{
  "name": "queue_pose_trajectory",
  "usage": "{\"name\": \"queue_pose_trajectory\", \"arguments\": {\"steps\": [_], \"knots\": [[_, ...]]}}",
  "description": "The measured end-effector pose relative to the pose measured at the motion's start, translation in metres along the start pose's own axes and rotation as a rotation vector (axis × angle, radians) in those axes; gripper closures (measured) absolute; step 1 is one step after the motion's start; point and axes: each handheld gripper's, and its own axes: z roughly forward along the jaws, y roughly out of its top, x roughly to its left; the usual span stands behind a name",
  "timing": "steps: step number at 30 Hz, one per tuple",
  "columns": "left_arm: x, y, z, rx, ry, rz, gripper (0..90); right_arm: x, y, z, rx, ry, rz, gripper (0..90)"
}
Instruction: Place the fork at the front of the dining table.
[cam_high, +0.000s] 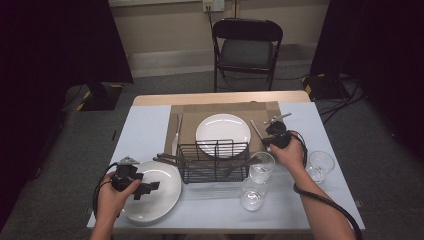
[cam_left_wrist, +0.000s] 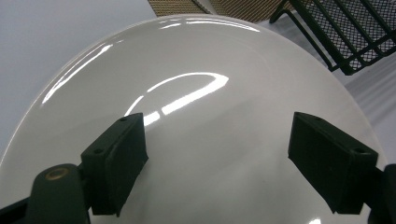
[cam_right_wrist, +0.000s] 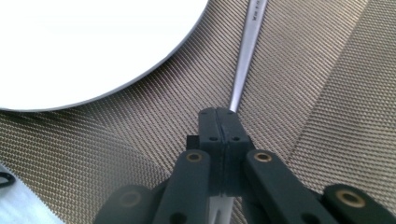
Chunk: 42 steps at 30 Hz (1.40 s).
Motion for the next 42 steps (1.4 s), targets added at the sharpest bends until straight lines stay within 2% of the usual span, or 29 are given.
{"name": "queue_pose_trajectory", "arguments": {"steps": [2,3,5,8,9,10,14,16,18,21,25,29,32,34,35,36,37,39,41,42], "knots": [[0.001,0.0,0.0,0.002,0.003,0.0,19.1,0.001,0.001,0.0,-0.013,-0.002,-0.004,77.9],[0.001,-0.001,0.0,0.003,0.003,0.001,19.1,0.002,0.002,-0.001,-0.014,-0.026,-0.018,74.1],[0.001,-0.001,-0.001,0.0,0.003,0.0,19.0,0.001,0.003,-0.004,-0.034,-0.023,-0.007,70.5],[0.0,-0.001,0.0,0.001,-0.001,-0.002,19.1,-0.002,0.002,-0.005,-0.011,-0.06,-0.021,63.7],[0.0,-0.001,0.0,0.003,-0.003,0.0,19.1,-0.003,0.002,-0.005,-0.007,-0.067,-0.014,64.1],[0.0,-0.001,0.0,0.002,-0.005,-0.001,19.0,-0.004,0.001,-0.004,-0.008,-0.046,-0.006,65.3],[0.0,-0.001,0.001,0.003,-0.001,-0.002,19.1,-0.003,-0.001,0.003,0.007,-0.051,-0.003,68.1],[0.001,-0.001,0.001,0.003,0.0,0.0,19.1,-0.001,-0.001,0.005,-0.011,-0.027,-0.002,76.3],[0.001,-0.001,0.001,0.004,0.0,-0.002,19.1,0.002,0.002,0.006,-0.003,-0.023,-0.034,82.1],[0.001,-0.001,0.001,0.004,0.001,0.0,19.1,0.005,0.005,0.008,0.008,-0.017,-0.077,83.0],[0.001,-0.001,0.0,0.004,0.002,-0.002,19.1,0.008,0.009,0.012,0.0,0.005,-0.098,85.4],[0.002,-0.001,0.0,-0.001,0.005,-0.008,19.1,0.01,0.012,0.014,-0.004,-0.003,-0.096,85.0],[0.002,-0.001,0.0,0.001,0.004,-0.01,19.1,0.007,0.01,0.011,-0.012,-0.008,-0.073,72.5],[0.002,-0.002,0.0,0.002,0.003,-0.009,19.1,0.003,0.009,0.005,-0.033,-0.017,-0.028,60.8],[0.002,-0.001,0.0,0.004,0.002,-0.005,19.1,0.001,0.009,0.002,-0.041,-0.018,-0.012,59.6],[0.002,-0.001,0.0,0.005,0.002,-0.007,19.1,-0.001,0.009,-0.002,-0.045,-0.023,-0.006,54.7],[0.001,-0.001,0.0,0.008,0.004,-0.001,19.1,-0.001,0.01,-0.006,-0.045,-0.05,-0.001,47.8],[0.0,0.0,0.001,0.002,0.002,-0.002,19.1,-0.003,0.009,-0.013,-0.05,-0.064,0.007,46.5],[-0.001,0.0,0.001,0.005,0.001,0.005,19.1,-0.004,0.009,-0.019,-0.052,-0.09,0.027,39.5],[-0.002,0.0,0.001,0.007,0.005,0.007,19.1,-0.005,0.008,-0.021,-0.052,-0.1,0.034,39.7]]}}
